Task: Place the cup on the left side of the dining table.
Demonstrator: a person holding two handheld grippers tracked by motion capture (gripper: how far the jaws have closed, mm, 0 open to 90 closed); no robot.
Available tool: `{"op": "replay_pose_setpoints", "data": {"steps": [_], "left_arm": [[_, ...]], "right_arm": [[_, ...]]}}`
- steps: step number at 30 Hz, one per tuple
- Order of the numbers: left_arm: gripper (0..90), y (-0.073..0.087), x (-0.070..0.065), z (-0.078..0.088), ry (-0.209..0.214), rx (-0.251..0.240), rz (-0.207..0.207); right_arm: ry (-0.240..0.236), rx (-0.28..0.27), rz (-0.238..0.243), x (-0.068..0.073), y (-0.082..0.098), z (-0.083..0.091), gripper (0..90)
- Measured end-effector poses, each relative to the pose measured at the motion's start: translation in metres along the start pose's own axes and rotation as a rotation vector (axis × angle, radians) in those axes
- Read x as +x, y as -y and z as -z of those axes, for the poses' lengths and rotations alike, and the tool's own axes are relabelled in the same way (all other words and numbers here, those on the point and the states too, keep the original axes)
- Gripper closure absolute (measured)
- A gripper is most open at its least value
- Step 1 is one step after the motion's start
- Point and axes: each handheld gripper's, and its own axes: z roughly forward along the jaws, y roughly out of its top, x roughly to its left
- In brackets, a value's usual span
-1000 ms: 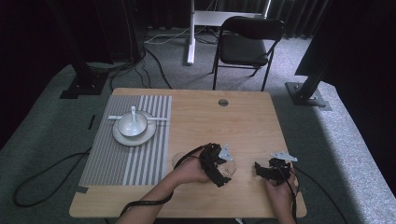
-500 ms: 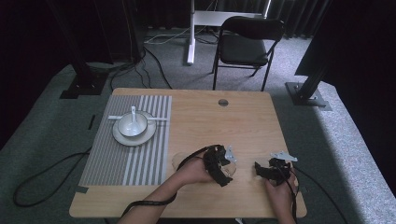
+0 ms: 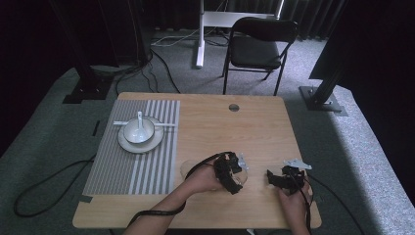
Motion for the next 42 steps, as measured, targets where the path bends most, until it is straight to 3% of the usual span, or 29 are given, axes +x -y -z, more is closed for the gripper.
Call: {"op": "replay_pose_setpoints", "data": {"steps": [26, 34, 42], "left_arm": [[18.8, -0.008, -0.001, 0.008, -0.005, -0.051, 0.012], [18.8, -0.012, 0.006, 0.018, -0.011, -0.063, 0.016], [18.8, -0.018, 0.019, 0.03, -0.057, -0.094, 0.04]], "right_arm": [[0.0, 0.0, -0.003, 0.0, 0.0, 0.0, 11.8], [0.0, -0.001, -0.002, 0.0, 0.0, 0.0, 11.8], [0.0, -0.001, -0.003, 0.0, 0.0, 0.0, 11.8]]}}
